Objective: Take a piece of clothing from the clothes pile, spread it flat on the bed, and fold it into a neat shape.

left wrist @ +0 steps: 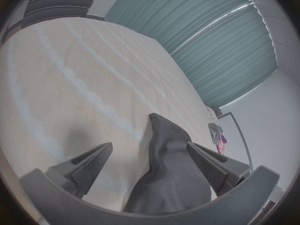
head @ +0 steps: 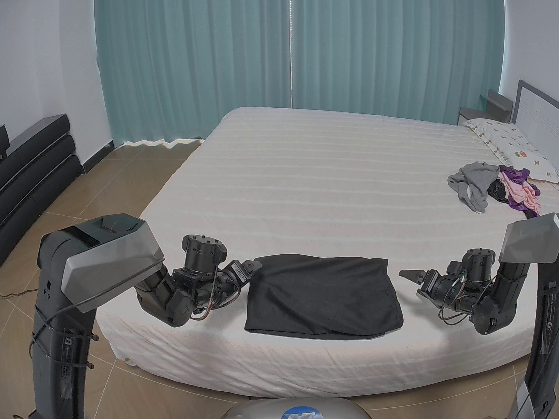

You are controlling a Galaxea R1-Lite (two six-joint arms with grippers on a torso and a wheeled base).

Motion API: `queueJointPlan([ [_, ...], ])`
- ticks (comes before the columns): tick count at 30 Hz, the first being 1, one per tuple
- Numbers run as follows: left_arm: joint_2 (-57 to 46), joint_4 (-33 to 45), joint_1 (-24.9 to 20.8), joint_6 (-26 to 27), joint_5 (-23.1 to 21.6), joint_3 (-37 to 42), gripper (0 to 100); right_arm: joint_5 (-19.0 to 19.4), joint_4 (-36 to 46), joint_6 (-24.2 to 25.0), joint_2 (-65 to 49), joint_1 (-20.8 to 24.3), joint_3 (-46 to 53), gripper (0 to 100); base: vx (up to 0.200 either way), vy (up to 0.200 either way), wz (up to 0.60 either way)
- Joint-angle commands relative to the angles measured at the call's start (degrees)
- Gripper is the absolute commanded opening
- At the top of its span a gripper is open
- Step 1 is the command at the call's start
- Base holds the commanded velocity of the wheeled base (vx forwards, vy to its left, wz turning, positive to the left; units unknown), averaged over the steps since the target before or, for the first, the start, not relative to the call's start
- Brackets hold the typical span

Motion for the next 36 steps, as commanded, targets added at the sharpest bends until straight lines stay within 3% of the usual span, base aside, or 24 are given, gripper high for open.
queueJointPlan([
  [1,-2.1,-0.2,0.7,-0.1,0.1,2.8,100,0.0,-0.2,0.0,0.5,0.4,0.3,100,0.0,0.0,0.0],
  [5,-5.8,-2.5,0.6,-2.3,3.7,9.2,100,-0.1,-0.3,-1.1,0.7,1.0,0.3,100,0.0,0.0,0.0],
  [9,-9.9,-13.3,0.4,-1.8,9.2,18.4,100,-0.9,-0.4,-1.5,-1.6,1.4,-0.4,100,0.0,0.0,0.0],
  [17,-27.0,-17.7,2.7,7.6,12.7,29.1,100,-2.7,0.3,-2.1,-7.7,2.4,0.7,100,0.0,0.0,0.0],
  [18,-32.6,-17.4,2.9,9.3,13.1,31.5,100,-5.3,0.2,-2.7,-12.1,2.2,2.5,100,0.0,0.0,0.0],
  [20,-37.9,-17.6,3.2,9.9,13.1,34.6,100,-6.5,0.0,-3.5,-17.2,1.7,5.3,100,0.0,0.0,0.0],
  [25,-51.9,-17.2,3.2,11.8,14.0,41.7,100,-6.3,-0.5,-8.4,-33.1,-1.1,15.1,100,0.0,0.0,0.0],
  [33,-74.4,-15.2,2.6,27.5,20.7,50.8,100,-6.2,0.9,-12.3,-57.7,-2.7,27.6,100,0.0,0.0,0.0],
  [36,-81.1,-12.3,2.5,30.8,23.7,52.8,100,-5.9,1.8,-14.5,-62.8,-2.6,30.8,100,0.0,0.0,0.0],
])
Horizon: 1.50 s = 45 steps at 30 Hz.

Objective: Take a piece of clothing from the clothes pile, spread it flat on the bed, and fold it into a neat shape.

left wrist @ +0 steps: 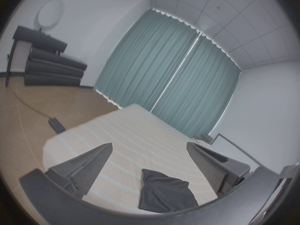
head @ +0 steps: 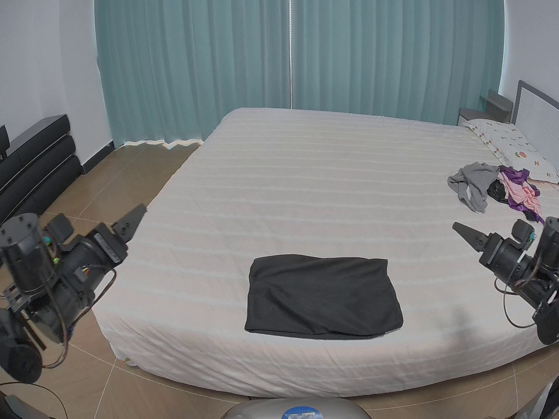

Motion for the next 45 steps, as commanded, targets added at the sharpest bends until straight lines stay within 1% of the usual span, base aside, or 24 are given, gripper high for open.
queueJointPlan([
  [1,-31.6,7.8,-0.3,13.1,8.5,10.0,100,0.8,5.0,-4.5,-29.0,-2.4,12.6,100,0.0,0.0,0.0],
  [4,-44.5,20.5,0.3,19.0,10.5,8.6,100,6.2,12.7,-3.9,-39.0,-6.9,12.6,100,0.0,0.0,0.0],
  [5,-44.5,20.5,0.3,19.0,10.5,8.6,100,6.2,12.7,-3.9,-39.0,-6.9,12.6,100,0.0,0.0,0.0],
  [6,-52.0,30.3,0.6,22.2,10.5,6.9,100,9.2,18.0,-4.8,-44.6,-7.9,12.2,100,0.0,0.0,0.0],
  [9,-59.8,42.3,4.9,23.8,10.1,3.4,100,9.6,27.3,-7.5,-52.1,-7.9,11.5,100,0.0,0.0,0.0],
  [11,-62.8,47.1,7.6,24.3,10.1,1.8,100,9.6,33.4,-10.4,-57.1,-7.7,11.4,100,0.0,0.0,0.0],
  [14,-67.0,49.4,9.7,26.7,10.1,1.8,100,9.9,42.4,-13.0,-65.4,-6.7,10.3,100,0.0,0.0,0.0],
  [18,-71.4,51.7,11.2,28.8,10.3,1.7,100,9.9,56.6,-14.0,-74.6,-1.8,5.2,100,0.0,0.0,0.0],
  [19,-71.4,51.7,11.2,28.8,10.3,1.7,100,9.9,56.6,-14.0,-74.6,-1.8,5.2,100,0.0,0.0,0.0],
  [20,-73.6,53.1,12.9,29.7,10.2,1.7,100,9.7,64.4,-14.9,-78.6,0.0,3.0,100,0.0,0.0,0.0],
  [21,-74.8,54.3,13.8,29.9,10.2,1.7,100,9.6,68.2,-15.8,-80.6,0.3,2.2,100,0.0,0.0,0.0],
  [24,-77.9,57.8,15.0,30.1,10.1,1.8,100,9.6,77.2,-20.6,-86.4,-0.3,1.8,100,0.0,0.0,0.0],
  [25,-77.9,57.9,15.0,30.0,10.1,1.8,100,9.6,77.6,-20.8,-86.8,-0.3,1.9,100,0.0,0.0,0.0],
  [28,-78.9,59.6,17.4,30.1,10.1,1.8,100,9.6,84.9,-23.5,-94.3,-1.8,1.9,100,0.0,0.0,0.0],
  [30,-80.2,60.4,19.0,31.5,10.0,1.8,100,7.9,86.8,-24.8,-97.0,-1.1,2.3,100,0.0,0.0,0.0],
  [33,-81.9,60.8,19.7,35.3,9.9,2.0,100,1.9,86.3,-28.4,-97.3,-0.7,4.3,100,0.0,0.0,0.0],
  [34,-82.2,61.0,19.7,35.7,9.9,2.1,100,1.0,85.9,-29.2,-97.3,-0.7,4.8,100,0.0,0.0,0.0],
  [35,-83.2,61.8,19.6,36.4,9.2,2.4,100,-2.2,83.9,-32.2,-97.3,-0.7,6.4,100,0.0,0.0,0.0],
  [36,-83.2,61.8,19.6,36.4,9.2,2.4,100,-2.2,83.9,-32.2,-97.3,-0.7,6.4,100,0.0,0.0,0.0],
  [37,-83.2,62.4,19.6,36.1,7.3,2.9,100,-5.5,77.3,-35.0,-97.3,-0.7,9.7,100,0.0,0.0,0.0],
  [39,-83.2,61.9,19.6,36.0,5.9,4.1,100,-8.3,70.4,-37.2,-97.3,-0.7,12.6,100,0.0,0.0,0.0],
  [40,-83.2,61.9,19.6,36.0,5.9,4.1,100,-8.3,70.4,-37.2,-97.3,-0.7,12.6,100,0.0,0.0,0.0],
  [43,-83.3,61.5,19.6,36.2,2.7,7.0,100,-13.3,68.3,-38.2,-97.3,-0.7,12.6,100,0.0,0.0,0.0],
  [45,-83.3,59.7,19.6,36.3,1.3,9.3,100,-15.3,69.0,-38.1,-97.3,-0.7,12.6,100,0.0,0.0,0.0],
])
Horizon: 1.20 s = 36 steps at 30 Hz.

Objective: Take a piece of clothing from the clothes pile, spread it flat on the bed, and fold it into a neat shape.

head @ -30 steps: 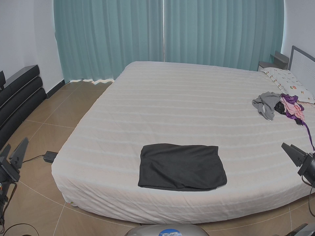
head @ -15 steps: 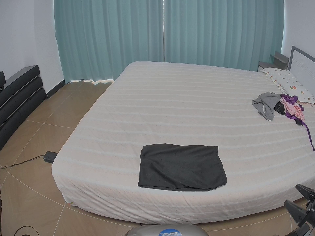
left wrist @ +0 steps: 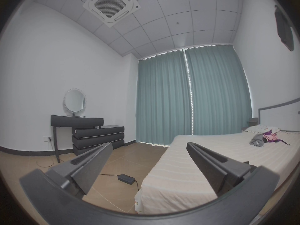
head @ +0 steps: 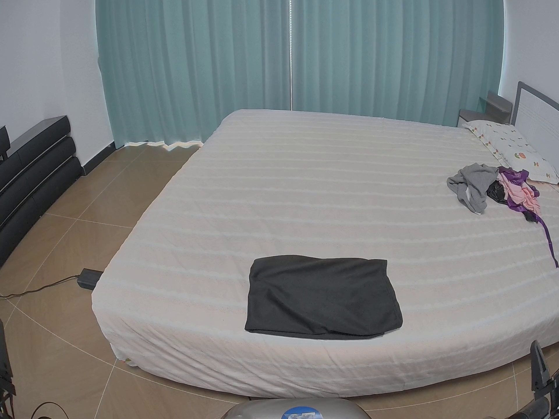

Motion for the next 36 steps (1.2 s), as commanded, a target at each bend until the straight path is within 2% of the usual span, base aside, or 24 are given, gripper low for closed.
queueJointPlan([
  [1,-1.3,-3.5,0.5,0.9,-4.3,6.6,100,-5.4,-0.8,-1.8,-1.8,0.1,2.8,100,0.0,0.0,0.0],
  [4,-1.3,-13.9,0.5,3.0,-7.6,12.7,100,-6.7,1.7,-1.0,-1.8,0.1,2.8,100,0.0,0.0,0.0],
  [7,-1.2,-11.5,0.5,3.1,-10.9,12.7,100,-6.5,1.7,-1.0,-1.7,0.1,2.8,100,0.0,0.0,0.0],
  [12,-1.2,-1.1,0.5,2.6,-11.9,12.7,100,-5.7,2.3,-0.5,-1.7,0.1,2.8,100,0.0,0.0,0.0],
  [13,-1.2,-1.1,0.5,2.6,-11.9,12.7,100,-5.4,2.4,-0.1,-1.7,0.1,2.8,100,0.0,0.0,0.0],
  [14,-1.3,-2.0,0.5,2.2,-13.0,12.7,100,-4.0,5.5,2.9,-1.2,0.0,2.8,100,0.0,0.0,0.0],
  [16,-1.2,-2.0,0.5,2.1,-13.2,12.7,100,-4.1,9.9,4.3,0.4,0.0,1.6,100,0.0,0.0,0.0],
  [25,-1.2,-1.0,0.5,-6.5,-12.0,12.7,100,-4.9,8.5,4.3,-1.7,0.0,1.9,100,0.0,0.0,0.0],
  [30,-0.7,-1.0,0.2,-6.0,-12.8,12.5,100,-3.4,6.1,2.0,-1.7,0.0,2.7,100,0.0,0.0,0.0],
  [32,-1.1,-0.2,0.3,-5.3,-16.7,12.7,100,-3.2,6.2,1.6,-1.7,0.0,2.7,100,0.0,0.0,0.0],
  [33,-1.3,0.9,0.4,-3.2,-19.3,12.7,100,-3.2,6.0,1.6,-1.7,0.0,2.7,100,0.0,0.0,0.0],
  [36,-1.3,1.3,0.4,-1.9,-19.8,12.7,100,-3.3,5.8,2.3,-1.7,0.0,2.8,100,0.0,0.0,0.0],
])
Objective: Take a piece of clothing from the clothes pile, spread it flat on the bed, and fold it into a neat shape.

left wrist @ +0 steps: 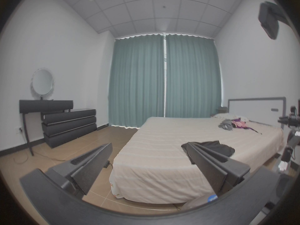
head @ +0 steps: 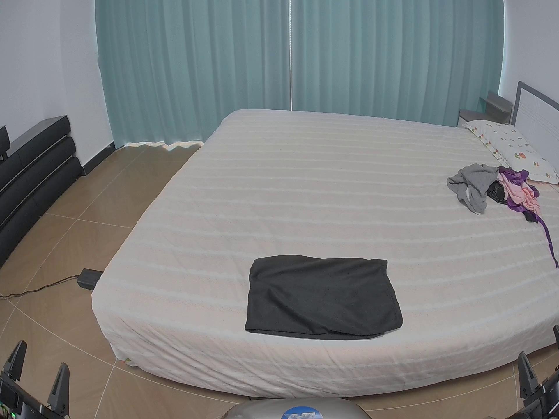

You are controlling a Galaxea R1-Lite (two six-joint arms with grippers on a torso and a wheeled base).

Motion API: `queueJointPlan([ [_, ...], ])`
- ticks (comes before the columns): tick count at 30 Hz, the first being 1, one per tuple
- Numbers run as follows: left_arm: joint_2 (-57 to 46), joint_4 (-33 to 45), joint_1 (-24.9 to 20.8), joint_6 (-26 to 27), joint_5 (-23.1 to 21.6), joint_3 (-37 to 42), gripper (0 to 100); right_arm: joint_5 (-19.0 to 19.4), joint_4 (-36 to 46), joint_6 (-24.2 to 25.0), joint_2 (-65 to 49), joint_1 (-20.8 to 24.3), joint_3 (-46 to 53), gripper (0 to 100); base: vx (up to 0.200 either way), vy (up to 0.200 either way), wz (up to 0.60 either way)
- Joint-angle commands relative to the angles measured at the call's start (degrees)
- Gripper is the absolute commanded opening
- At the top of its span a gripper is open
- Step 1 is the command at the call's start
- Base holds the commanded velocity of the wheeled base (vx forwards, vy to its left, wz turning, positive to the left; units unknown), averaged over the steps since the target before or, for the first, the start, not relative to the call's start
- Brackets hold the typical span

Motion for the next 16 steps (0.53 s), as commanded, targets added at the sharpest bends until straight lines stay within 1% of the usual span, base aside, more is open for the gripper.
queueJointPlan([
  [1,-0.3,1.0,0.0,1.2,-1.4,1.0,100,0.0,-0.3,1.0,-0.5,0.0,1.0,100,0.0,0.0,0.0],
  [4,-0.3,1.0,0.0,1.6,-1.4,1.0,100,-0.3,-0.3,2.4,-0.5,0.1,1.0,100,0.0,0.0,0.0],
  [16,-0.2,1.0,0.0,1.2,-1.3,1.0,100,-0.5,-0.3,2.7,-0.5,0.1,1.0,100,0.0,0.0,0.0],
])
